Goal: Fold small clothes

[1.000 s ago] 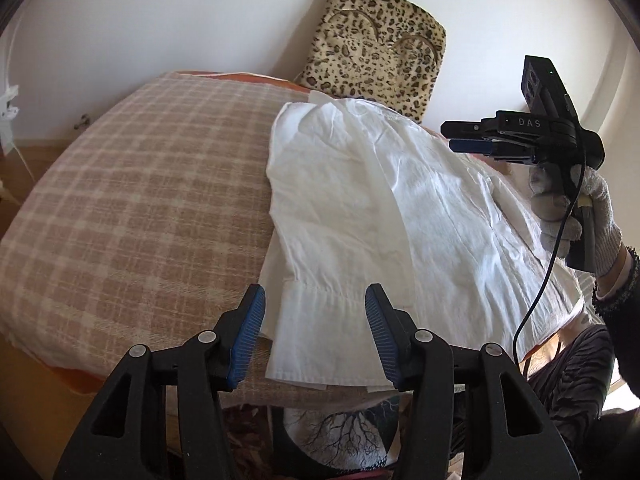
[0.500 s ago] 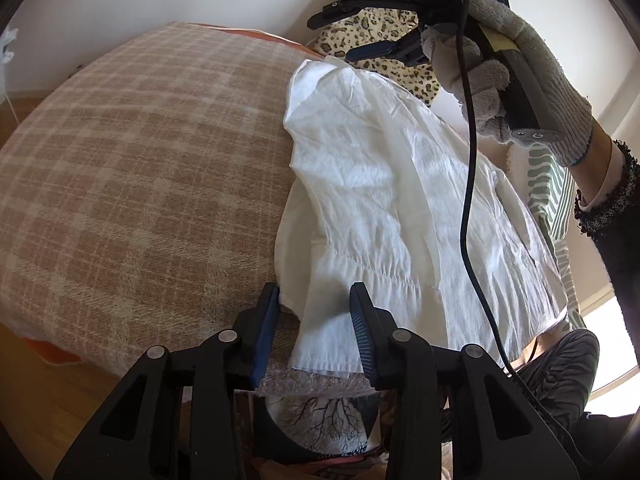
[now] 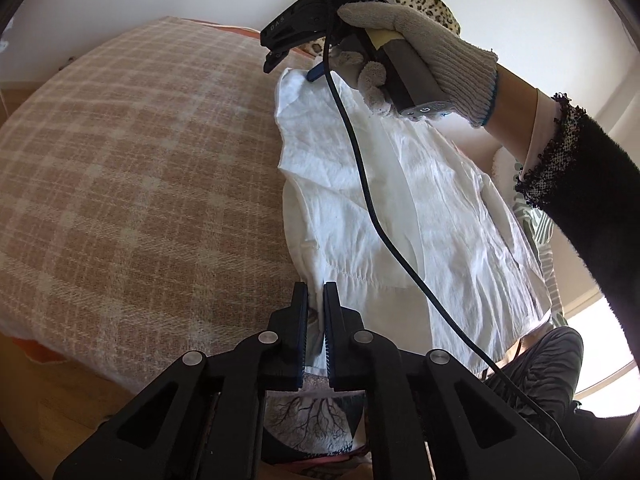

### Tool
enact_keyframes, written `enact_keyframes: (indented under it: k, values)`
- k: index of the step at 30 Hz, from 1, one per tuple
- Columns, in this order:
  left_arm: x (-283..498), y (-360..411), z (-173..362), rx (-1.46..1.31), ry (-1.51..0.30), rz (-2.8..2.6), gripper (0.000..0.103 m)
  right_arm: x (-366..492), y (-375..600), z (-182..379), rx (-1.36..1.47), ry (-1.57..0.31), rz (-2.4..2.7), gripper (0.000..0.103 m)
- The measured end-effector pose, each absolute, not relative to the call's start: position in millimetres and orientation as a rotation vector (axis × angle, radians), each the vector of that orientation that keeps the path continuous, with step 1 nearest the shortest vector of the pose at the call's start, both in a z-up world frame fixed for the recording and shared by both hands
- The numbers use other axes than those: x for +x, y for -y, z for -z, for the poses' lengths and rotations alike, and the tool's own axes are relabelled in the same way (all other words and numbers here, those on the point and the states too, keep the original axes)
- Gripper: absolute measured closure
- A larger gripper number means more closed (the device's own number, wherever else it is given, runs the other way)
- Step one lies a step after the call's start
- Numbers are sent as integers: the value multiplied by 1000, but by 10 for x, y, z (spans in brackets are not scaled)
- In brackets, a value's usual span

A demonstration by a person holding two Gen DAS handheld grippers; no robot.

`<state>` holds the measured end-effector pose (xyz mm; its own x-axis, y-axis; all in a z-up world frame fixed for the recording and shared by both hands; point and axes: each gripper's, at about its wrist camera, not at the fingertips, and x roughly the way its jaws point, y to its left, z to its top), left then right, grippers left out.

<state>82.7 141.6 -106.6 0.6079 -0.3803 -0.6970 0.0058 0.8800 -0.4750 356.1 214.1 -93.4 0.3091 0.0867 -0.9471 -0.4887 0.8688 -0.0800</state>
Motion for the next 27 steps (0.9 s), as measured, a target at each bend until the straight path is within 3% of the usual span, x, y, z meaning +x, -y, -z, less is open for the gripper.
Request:
enact_keyframes:
  k: [6, 8, 11, 27]
  values:
    - [818, -1304, 969, -401, -865, 250, 98, 3678, -2081, 1069, -391, -1214, -364, 49]
    - [833, -1277, 948, -396, -861, 263, 98, 3692, -2026, 1051, -387, -1201, -348, 76]
    - [830, -1198, 918, -374, -854, 282, 98, 3744, -1900, 1005, -341, -1211, -355, 93]
    - [802, -589, 716, -199, -819, 419, 99, 3610, -715, 447, -1, -1079, -522, 98]
